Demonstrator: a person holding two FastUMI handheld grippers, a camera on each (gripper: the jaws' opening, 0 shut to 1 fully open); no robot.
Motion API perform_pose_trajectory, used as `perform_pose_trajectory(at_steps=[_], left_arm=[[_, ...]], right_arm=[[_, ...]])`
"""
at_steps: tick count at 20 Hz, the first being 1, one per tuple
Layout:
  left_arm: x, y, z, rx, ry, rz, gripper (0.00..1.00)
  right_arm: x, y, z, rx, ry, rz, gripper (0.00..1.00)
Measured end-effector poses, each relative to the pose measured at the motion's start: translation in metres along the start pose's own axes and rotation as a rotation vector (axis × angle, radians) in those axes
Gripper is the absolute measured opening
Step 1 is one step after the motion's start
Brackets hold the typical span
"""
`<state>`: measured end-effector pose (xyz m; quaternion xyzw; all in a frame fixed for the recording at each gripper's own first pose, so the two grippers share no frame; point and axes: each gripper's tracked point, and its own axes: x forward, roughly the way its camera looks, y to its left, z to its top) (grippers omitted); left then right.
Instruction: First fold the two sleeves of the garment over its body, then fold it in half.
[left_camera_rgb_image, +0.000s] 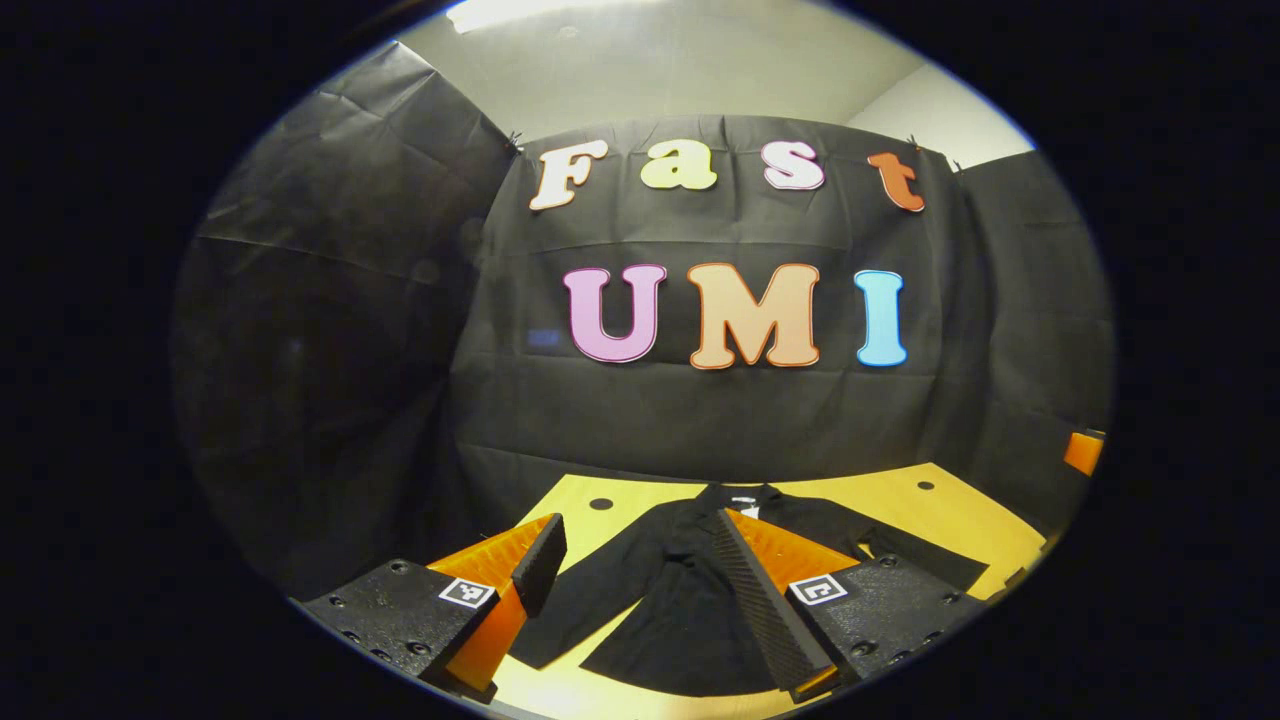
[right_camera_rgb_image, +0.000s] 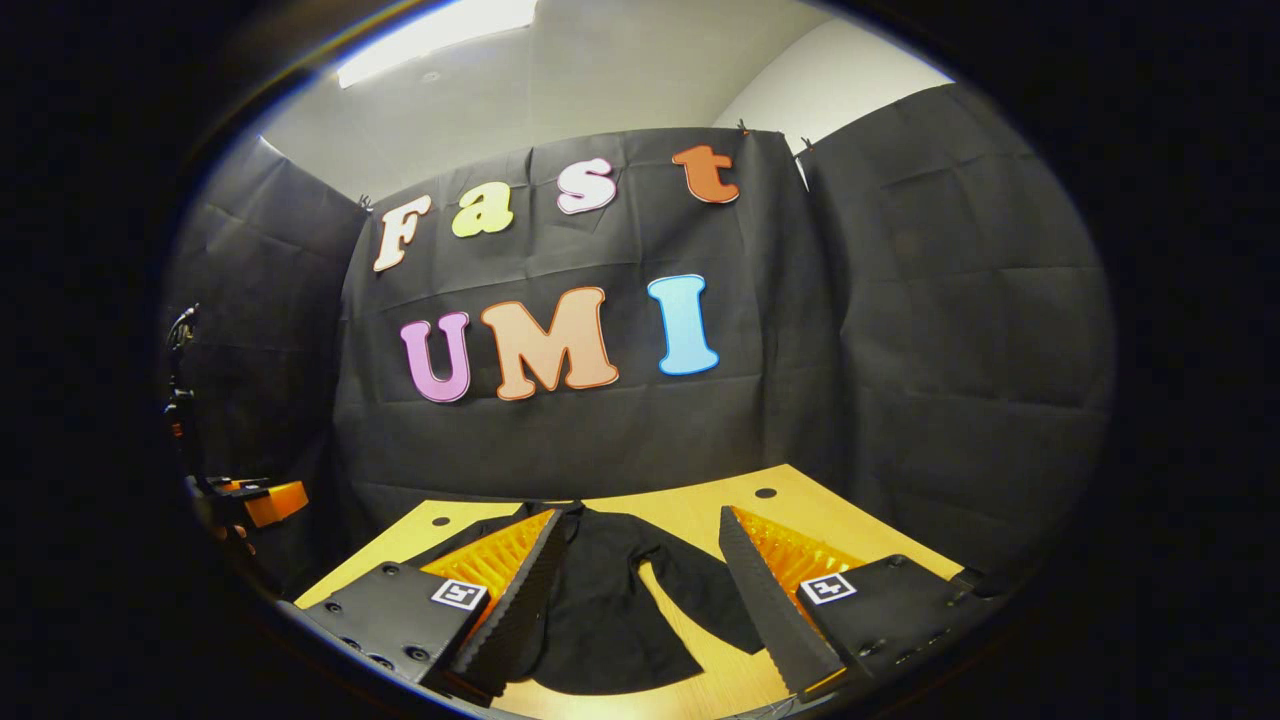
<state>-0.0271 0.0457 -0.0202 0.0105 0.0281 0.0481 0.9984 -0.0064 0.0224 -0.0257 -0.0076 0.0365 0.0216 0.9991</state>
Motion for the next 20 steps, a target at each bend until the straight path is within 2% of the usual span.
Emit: perform_pose_trajectory(at_steps=[10, 15, 16, 17, 20], left_arm=[[-0.008, 0.013, 0.001, 0.022, -0.017, 0.029, 0.91], [-0.010, 0.009, 0.015, 0.026, -0.058, 0.007, 0.90], [-0.010, 0.010, 0.018, 0.038, -0.063, 0.007, 0.92], [-0.011, 0.009, 0.018, 0.046, -0.067, 0.005, 0.92], [-0.011, 0.008, 0.018, 0.063, -0.067, 0.009, 0.91]], right_arm=[[0.004, -0.003, 0.001, 0.000, 0.008, 0.002, 0.97], [0.009, -0.003, 0.001, -0.038, 0.019, 0.008, 0.97], [0.009, -0.004, 0.002, -0.045, 0.022, 0.008, 0.94], [0.011, -0.005, 0.002, -0.047, 0.021, 0.005, 0.97], [0.013, -0.009, 0.000, -0.034, 0.026, -0.002, 0.98]])
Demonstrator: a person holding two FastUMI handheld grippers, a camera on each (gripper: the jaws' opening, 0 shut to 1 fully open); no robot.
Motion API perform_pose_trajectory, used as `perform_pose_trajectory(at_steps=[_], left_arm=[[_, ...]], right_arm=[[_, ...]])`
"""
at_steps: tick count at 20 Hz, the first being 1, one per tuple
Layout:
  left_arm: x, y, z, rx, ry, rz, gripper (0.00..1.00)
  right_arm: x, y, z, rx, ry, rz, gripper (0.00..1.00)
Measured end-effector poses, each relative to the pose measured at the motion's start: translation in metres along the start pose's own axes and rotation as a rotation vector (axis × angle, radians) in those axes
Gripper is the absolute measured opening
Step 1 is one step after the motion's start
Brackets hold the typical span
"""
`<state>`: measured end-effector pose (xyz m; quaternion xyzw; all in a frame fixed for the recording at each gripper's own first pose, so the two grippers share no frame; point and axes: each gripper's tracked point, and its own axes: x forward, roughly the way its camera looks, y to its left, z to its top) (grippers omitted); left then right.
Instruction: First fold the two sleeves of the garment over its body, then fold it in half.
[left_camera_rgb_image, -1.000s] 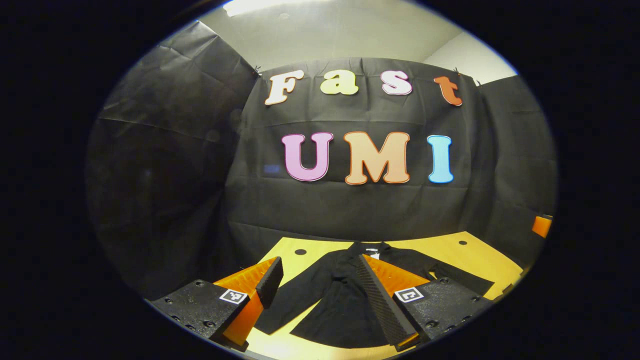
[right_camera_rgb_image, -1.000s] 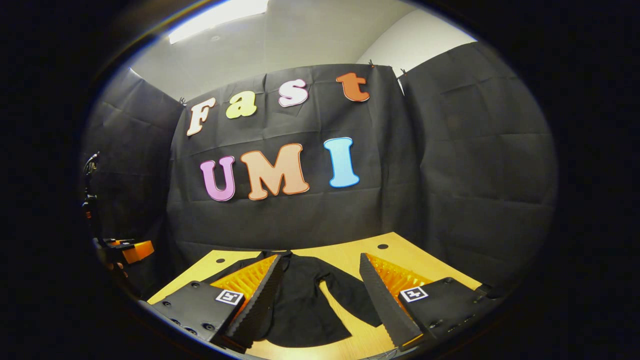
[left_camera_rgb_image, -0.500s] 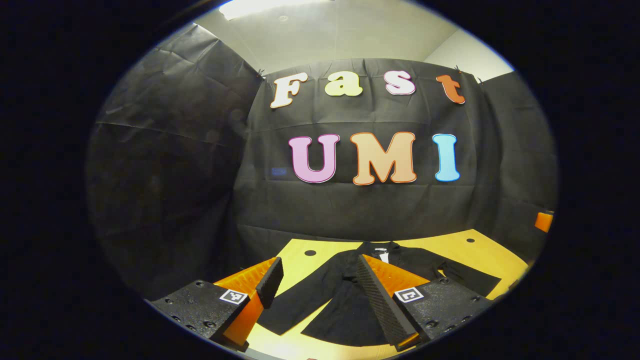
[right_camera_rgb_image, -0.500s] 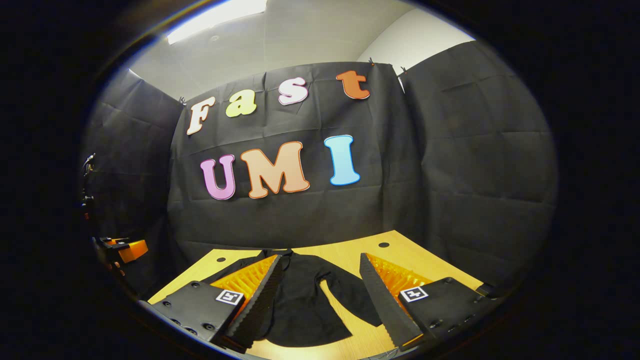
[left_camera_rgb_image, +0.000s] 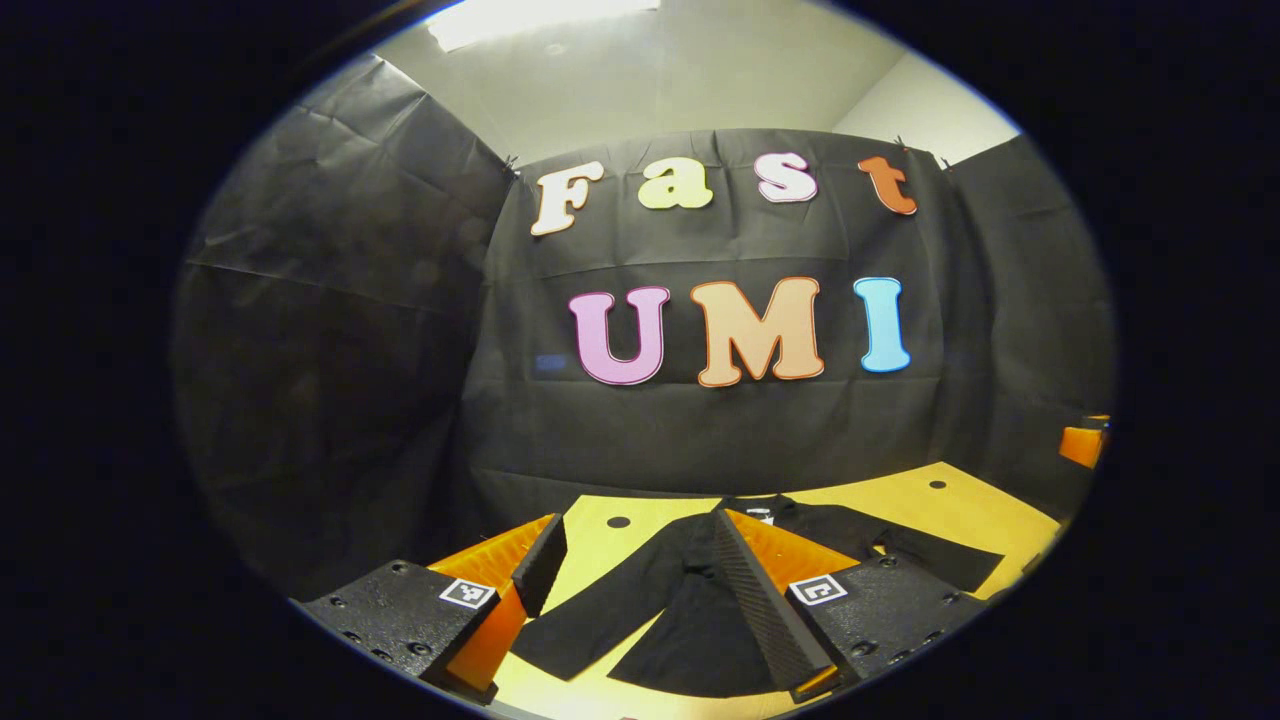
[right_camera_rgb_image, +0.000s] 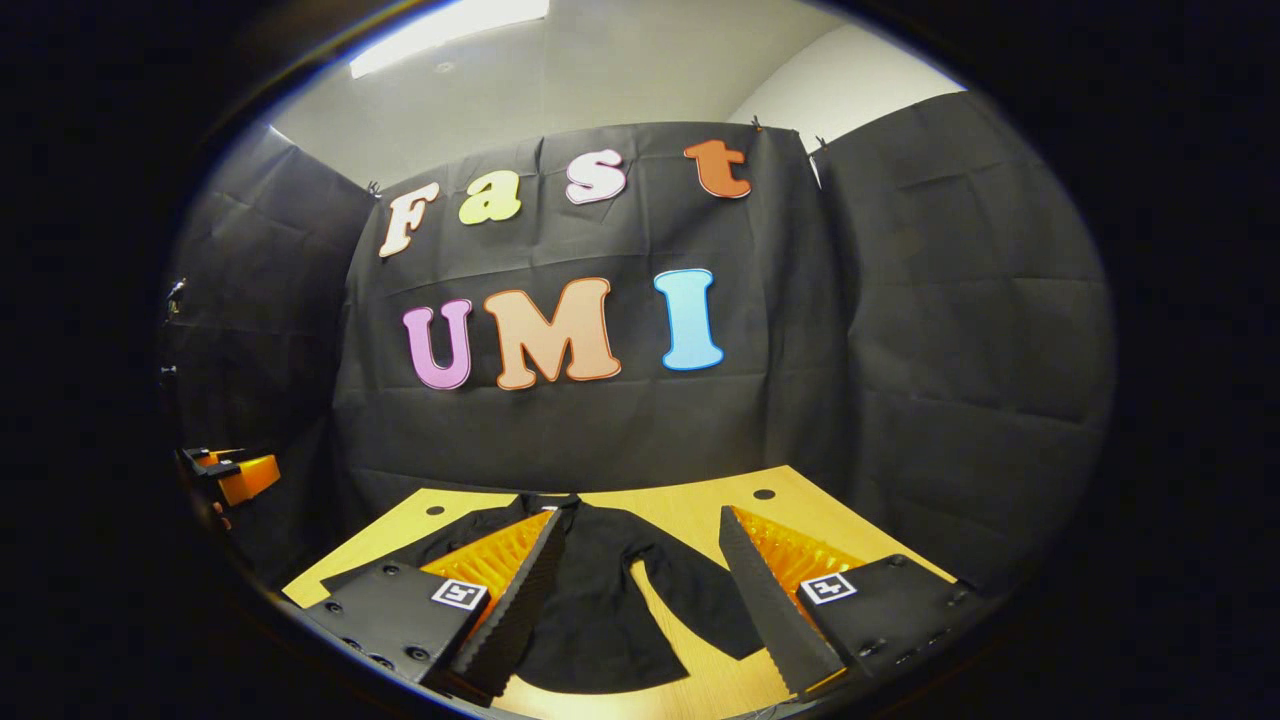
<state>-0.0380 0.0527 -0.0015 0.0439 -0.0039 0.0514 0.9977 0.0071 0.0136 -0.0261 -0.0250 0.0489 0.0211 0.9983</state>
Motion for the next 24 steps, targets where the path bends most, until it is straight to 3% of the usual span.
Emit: perform_pose_trajectory(at_steps=[7, 14, 19, 24], left_arm=[[-0.002, 0.009, -0.011, -0.004, 0.023, 0.036, 0.96], [-0.004, 0.035, -0.015, -0.002, 0.023, 0.108, 0.92], [-0.006, 0.046, -0.021, 0.008, 0.032, 0.167, 0.92], [-0.011, 0.051, -0.030, 0.030, 0.054, 0.211, 0.95]], right_arm=[[0.006, -0.007, -0.006, 0.032, 0.019, -0.012, 0.97], [0.023, -0.034, -0.017, 0.005, 0.038, -0.042, 0.97], [0.049, -0.062, -0.057, 0.014, 0.124, -0.047, 0.94], [0.078, -0.096, -0.102, 0.015, 0.222, -0.070, 0.98]])
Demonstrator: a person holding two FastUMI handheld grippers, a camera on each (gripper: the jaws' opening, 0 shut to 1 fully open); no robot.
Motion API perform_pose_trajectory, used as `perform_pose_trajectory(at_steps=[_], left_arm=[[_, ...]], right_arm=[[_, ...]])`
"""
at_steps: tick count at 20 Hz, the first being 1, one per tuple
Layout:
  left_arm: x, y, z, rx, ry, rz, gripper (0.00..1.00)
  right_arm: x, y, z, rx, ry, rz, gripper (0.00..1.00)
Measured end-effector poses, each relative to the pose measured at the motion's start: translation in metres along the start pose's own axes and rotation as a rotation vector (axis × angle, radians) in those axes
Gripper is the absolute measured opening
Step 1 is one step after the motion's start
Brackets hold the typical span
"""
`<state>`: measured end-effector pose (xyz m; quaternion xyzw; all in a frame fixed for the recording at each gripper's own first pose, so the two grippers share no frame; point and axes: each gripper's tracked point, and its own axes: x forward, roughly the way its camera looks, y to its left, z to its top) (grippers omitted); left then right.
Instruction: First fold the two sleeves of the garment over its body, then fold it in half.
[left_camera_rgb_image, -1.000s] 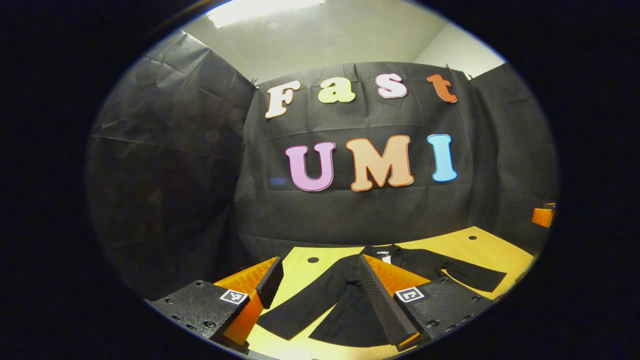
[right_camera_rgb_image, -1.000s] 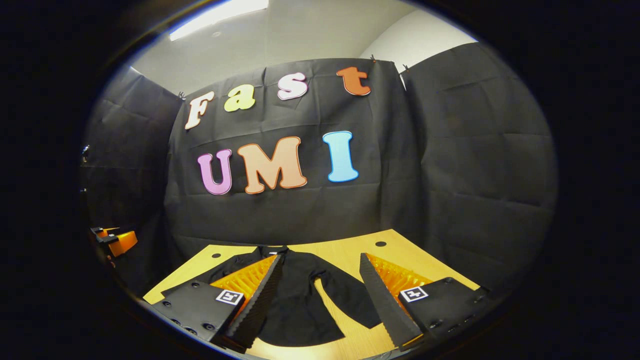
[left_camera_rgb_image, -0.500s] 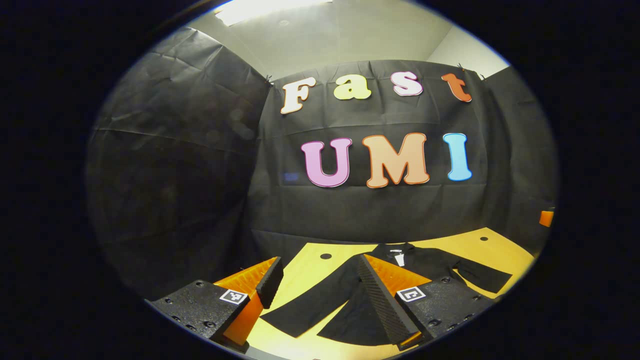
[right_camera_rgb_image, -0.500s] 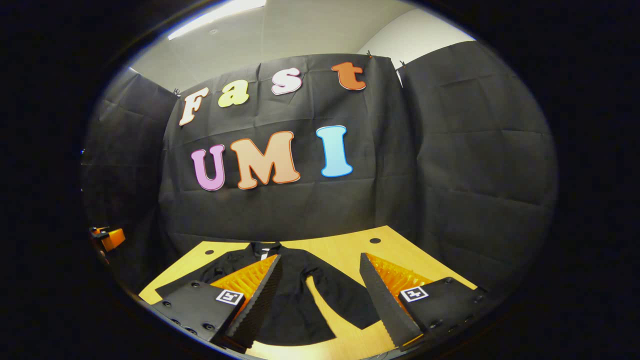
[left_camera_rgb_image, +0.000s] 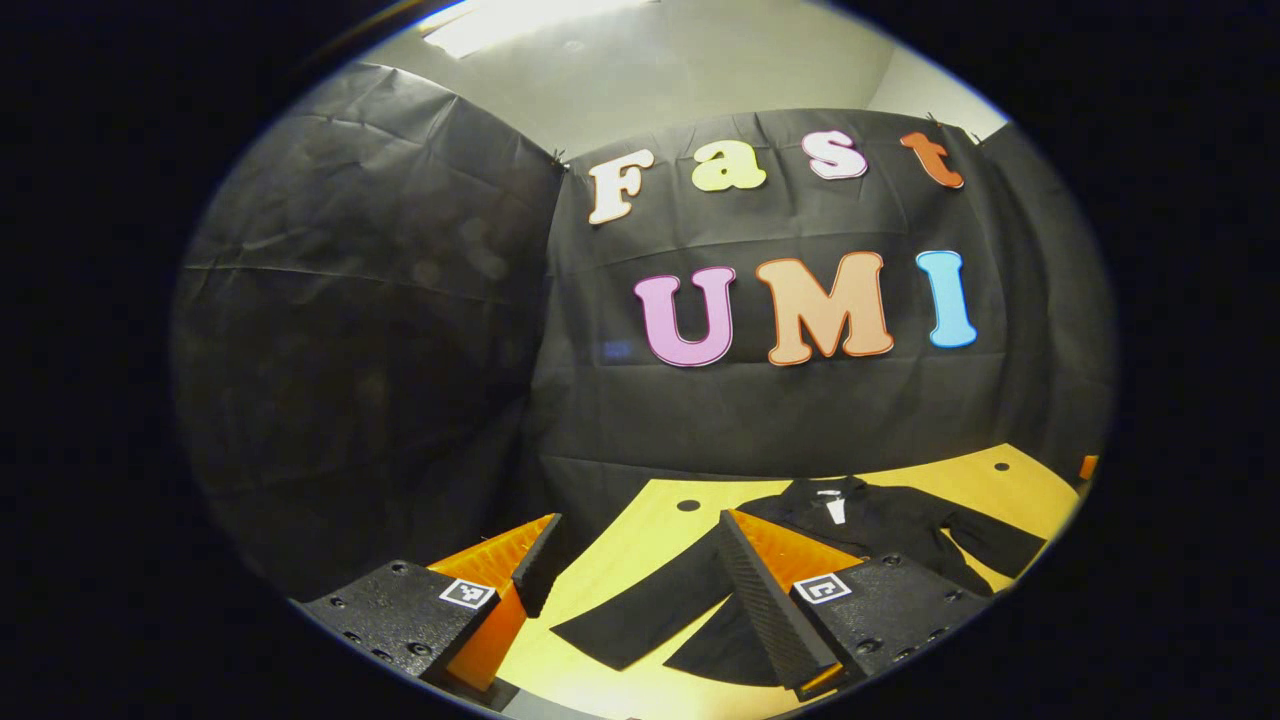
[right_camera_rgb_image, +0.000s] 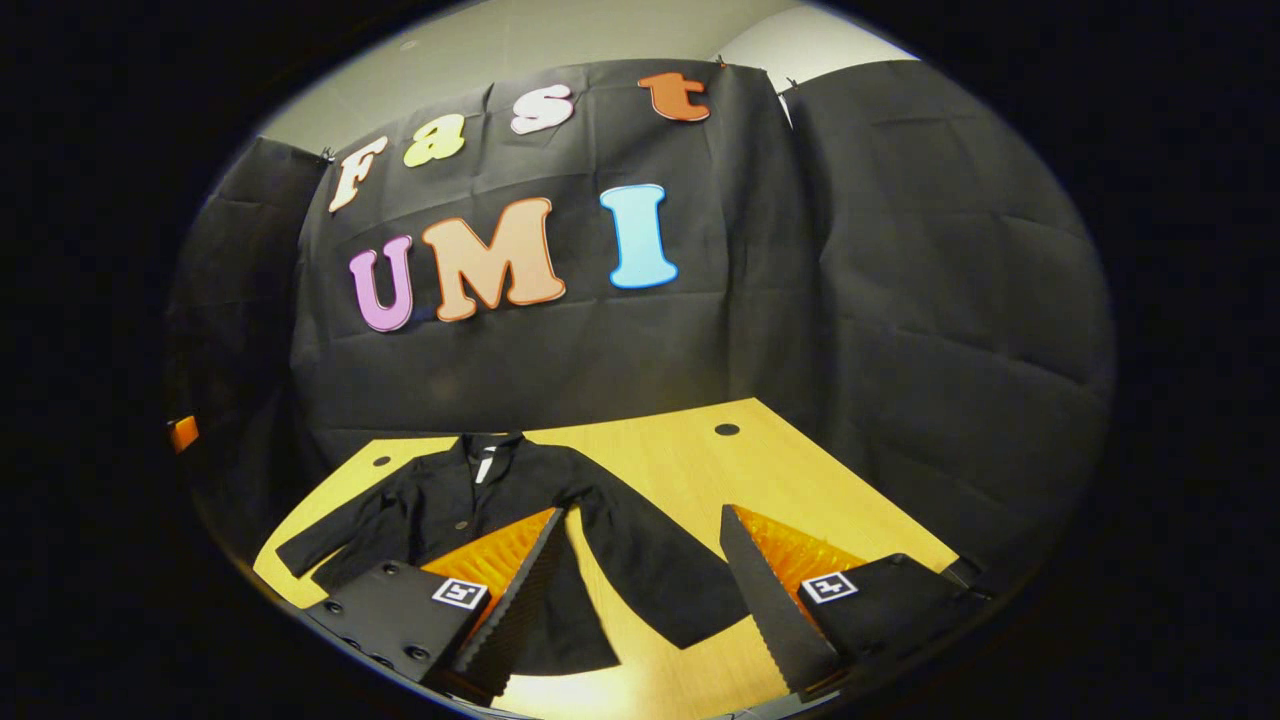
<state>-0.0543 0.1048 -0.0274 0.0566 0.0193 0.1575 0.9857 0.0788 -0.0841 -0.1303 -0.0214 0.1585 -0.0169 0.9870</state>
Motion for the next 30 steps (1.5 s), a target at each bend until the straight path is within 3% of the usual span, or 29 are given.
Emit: perform_pose_trajectory(at_steps=[8, 10, 11, 13, 14, 15, 16, 18, 19, 21, 22, 24, 25, 26, 28, 30], left_arm=[[0.000, 0.004, -0.010, 0.052, 0.032, 0.046, 0.92], [0.000, 0.002, -0.014, 0.054, 0.042, 0.045, 0.96], [0.000, 0.001, -0.016, 0.055, 0.049, 0.047, 0.96], [-0.002, -0.002, -0.021, 0.058, 0.059, 0.046, 0.96], [-0.003, -0.004, -0.024, 0.062, 0.064, 0.043, 0.95], [-0.002, -0.006, -0.025, 0.067, 0.069, 0.040, 0.95], [-0.003, -0.007, -0.026, 0.071, 0.074, 0.037, 0.96], [-0.003, -0.009, -0.028, 0.076, 0.080, 0.033, 0.92], [-0.002, -0.009, -0.029, 0.079, 0.082, 0.036, 0.92], [-0.003, -0.010, -0.030, 0.086, 0.085, 0.040, 0.93], [-0.004, -0.009, -0.030, 0.089, 0.085, 0.043, 0.94], [-0.005, -0.009, -0.032, 0.094, 0.088, 0.047, 0.94], [-0.005, -0.008, -0.031, 0.096, 0.088, 0.050, 0.94], [-0.006, -0.008, -0.031, 0.097, 0.090, 0.051, 0.94], [-0.006, -0.008, -0.034, 0.102, 0.095, 0.051, 0.94], [-0.006, -0.010, -0.033, 0.110, 0.098, 0.048, 0.94]], right_arm=[[0.071, -0.025, -0.076, -0.005, 0.207, -0.003, 0.94], [0.083, -0.032, -0.092, 0.003, 0.247, -0.005, 0.98], [0.089, -0.036, -0.098, -0.001, 0.263, -0.014, 0.94], [0.101, -0.045, -0.107, -0.021, 0.286, -0.035, 0.98], [0.104, -0.048, -0.115, -0.031, 0.304, -0.035, 0.94], [0.106, -0.051, -0.120, -0.046, 0.322, -0.031, 0.99], [0.110, -0.055, -0.125, -0.071, 0.332, -0.033, 0.94], [0.116, -0.061, -0.133, -0.106, 0.355, -0.036, 0.99], [0.117, -0.061, -0.135, -0.109, 0.365, -0.032, 0.94], [0.120, -0.061, -0.143, -0.100, 0.389, -0.020, 0.95], [0.121, -0.060, -0.148, -0.097, 0.399, -0.019, 0.99], [0.121, -0.062, -0.161, -0.100, 0.432, -0.020, 0.94], [0.119, -0.061, -0.169, -0.099, 0.464, -0.013, 0.99], [0.120, -0.064, -0.168, -0.119, 0.449, -0.014, 0.94], [0.119, -0.062, -0.167, -0.122, 0.438, -0.009, 0.99], [0.121, -0.062, -0.168, -0.116, 0.416, -0.002, 0.96]])
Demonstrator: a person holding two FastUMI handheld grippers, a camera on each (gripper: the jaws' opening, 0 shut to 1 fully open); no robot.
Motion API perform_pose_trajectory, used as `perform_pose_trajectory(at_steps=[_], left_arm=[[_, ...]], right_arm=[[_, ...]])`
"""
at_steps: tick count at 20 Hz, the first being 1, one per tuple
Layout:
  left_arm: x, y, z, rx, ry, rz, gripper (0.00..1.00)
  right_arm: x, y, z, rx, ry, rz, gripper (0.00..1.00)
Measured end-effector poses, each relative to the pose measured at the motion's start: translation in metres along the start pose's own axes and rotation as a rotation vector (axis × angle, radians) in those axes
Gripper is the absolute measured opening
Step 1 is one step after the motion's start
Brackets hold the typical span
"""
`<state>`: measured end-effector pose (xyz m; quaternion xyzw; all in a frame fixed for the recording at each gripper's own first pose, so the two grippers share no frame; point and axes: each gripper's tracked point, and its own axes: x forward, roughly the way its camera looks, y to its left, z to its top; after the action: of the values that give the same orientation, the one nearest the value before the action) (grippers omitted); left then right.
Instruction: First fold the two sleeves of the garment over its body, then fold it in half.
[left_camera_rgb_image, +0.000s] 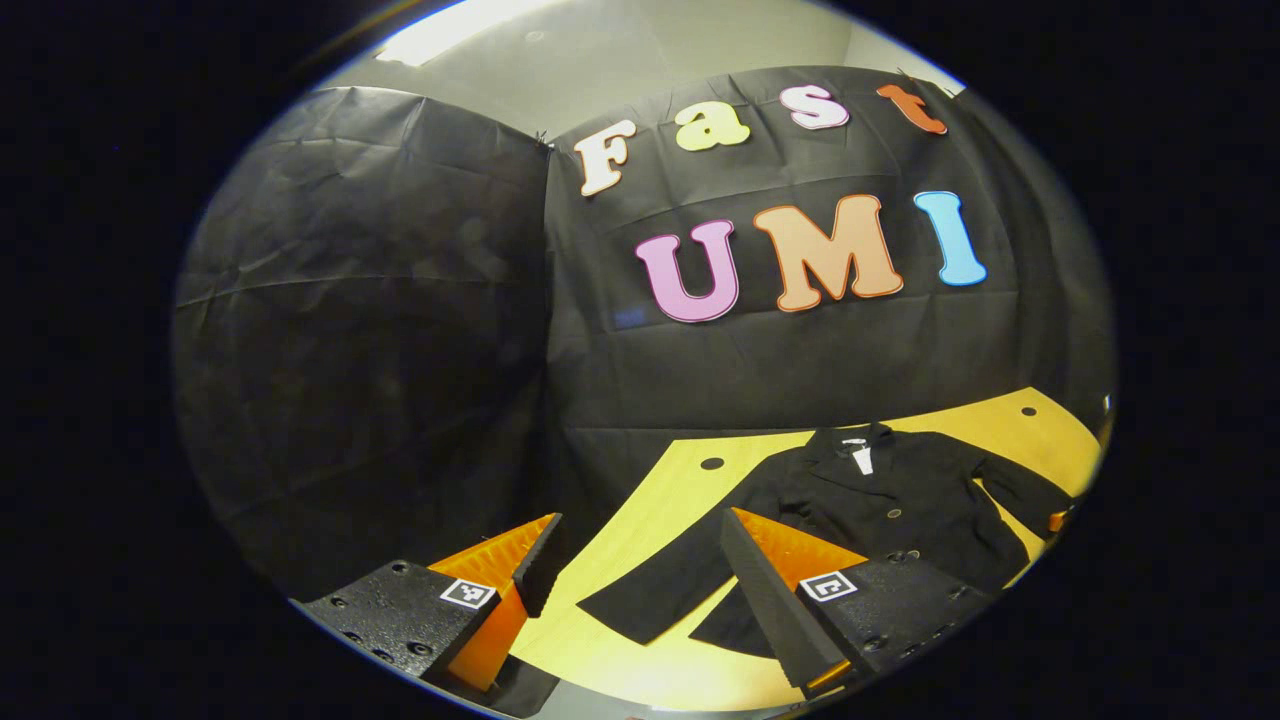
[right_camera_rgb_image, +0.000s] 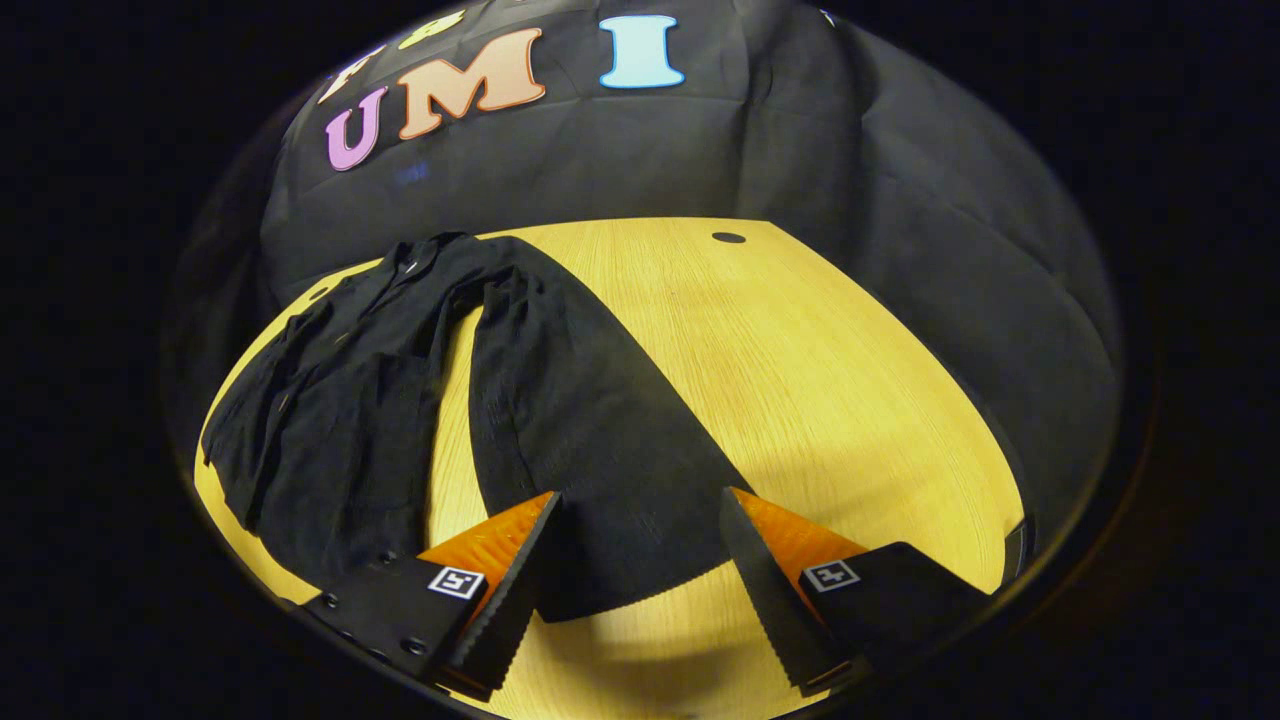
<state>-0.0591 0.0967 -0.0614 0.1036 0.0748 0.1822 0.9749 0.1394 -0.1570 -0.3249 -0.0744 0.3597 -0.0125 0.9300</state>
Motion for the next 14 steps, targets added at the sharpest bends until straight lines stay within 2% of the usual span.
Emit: perform_pose_trajectory(at_steps=[1, 4, 5, 6, 7, 8, 9, 10, 11, 12, 14], left_arm=[[0.000, -0.002, 0.000, 0.004, 0.001, -0.002, 0.94], [0.002, -0.010, 0.002, 0.010, -0.005, -0.022, 0.94], [0.001, -0.012, 0.003, 0.012, -0.008, -0.028, 0.94], [0.001, -0.013, 0.004, 0.013, -0.011, -0.032, 0.94], [0.001, -0.014, 0.005, 0.013, -0.013, -0.034, 0.94], [0.001, -0.015, 0.006, 0.011, -0.016, -0.037, 0.94], [0.000, -0.017, 0.006, 0.010, -0.017, -0.041, 0.94], [0.001, -0.017, 0.006, 0.010, -0.017, -0.043, 0.94], [0.001, -0.017, 0.006, 0.011, -0.017, -0.043, 0.94], [0.001, -0.016, 0.006, 0.011, -0.016, -0.041, 0.94], [-0.001, -0.014, 0.004, 0.013, -0.015, -0.035, 0.94]], right_arm=[[-0.001, -0.001, 0.000, -0.004, -0.010, -0.001, 1.00], [0.002, 0.000, -0.001, 0.019, -0.010, -0.009, 0.97], [0.004, -0.001, 0.001, 0.031, -0.004, -0.009, 0.83], [0.002, -0.002, 0.000, 0.033, 0.009, -0.015, 0.78], [0.005, -0.001, 0.000, 0.037, 0.015, -0.022, 0.77], [0.005, -0.001, 0.001, 0.042, 0.022, -0.022, 0.68], [0.006, 0.001, 0.002, 0.036, 0.030, -0.013, 0.65], [0.008, 0.001, 0.003, 0.029, 0.036, -0.007, 0.48], [0.008, 0.001, 0.003, 0.023, 0.035, -0.007, 0.40], [0.009, 0.002, 0.004, 0.016, 0.039, -0.006, 0.27], [0.009, 0.001, 0.005, 0.002, 0.040, -0.013, 0.20]])
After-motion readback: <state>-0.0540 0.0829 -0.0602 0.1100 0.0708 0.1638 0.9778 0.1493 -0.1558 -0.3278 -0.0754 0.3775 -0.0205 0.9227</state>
